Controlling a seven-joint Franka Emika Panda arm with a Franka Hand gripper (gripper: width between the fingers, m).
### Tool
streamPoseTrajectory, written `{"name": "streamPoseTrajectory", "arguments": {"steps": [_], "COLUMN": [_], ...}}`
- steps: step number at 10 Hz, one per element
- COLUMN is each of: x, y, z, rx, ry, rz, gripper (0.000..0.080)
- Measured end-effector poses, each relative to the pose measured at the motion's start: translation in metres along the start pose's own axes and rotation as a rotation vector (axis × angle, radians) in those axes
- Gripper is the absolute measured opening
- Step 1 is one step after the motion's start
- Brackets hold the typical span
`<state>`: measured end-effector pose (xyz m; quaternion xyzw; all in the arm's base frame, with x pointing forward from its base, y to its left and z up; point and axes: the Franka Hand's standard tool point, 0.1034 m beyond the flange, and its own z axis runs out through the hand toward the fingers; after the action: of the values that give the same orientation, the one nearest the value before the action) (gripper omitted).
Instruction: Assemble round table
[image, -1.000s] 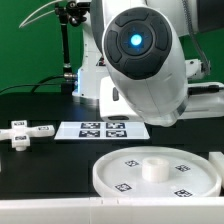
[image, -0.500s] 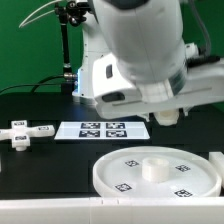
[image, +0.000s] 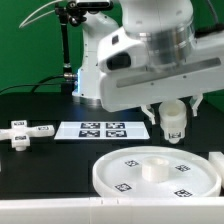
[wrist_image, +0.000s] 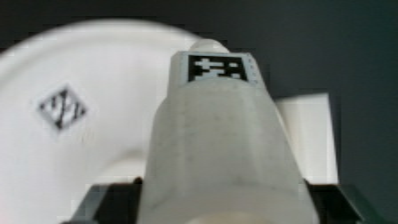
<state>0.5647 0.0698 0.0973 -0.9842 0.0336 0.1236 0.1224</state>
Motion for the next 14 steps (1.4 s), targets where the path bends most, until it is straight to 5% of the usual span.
{"name": "streamPoseTrajectory", "arguments": {"steps": [4, 8, 11, 14], "x": [0.029, 0.034, 0.035, 0.035], "y": [0.008, 0.021, 0.023, 0.026], "z": [-0.046, -0.04, -0.047, -0.048], "rx": [-0.043, -0.104, -0.175, -0.171], "ry": [0.269, 0.503, 0.46, 0.45], "rz": [-0.119, -0.138, -0.312, -0.303], "gripper": [0.0409, 0.0409, 0.0409, 0.0409]}}
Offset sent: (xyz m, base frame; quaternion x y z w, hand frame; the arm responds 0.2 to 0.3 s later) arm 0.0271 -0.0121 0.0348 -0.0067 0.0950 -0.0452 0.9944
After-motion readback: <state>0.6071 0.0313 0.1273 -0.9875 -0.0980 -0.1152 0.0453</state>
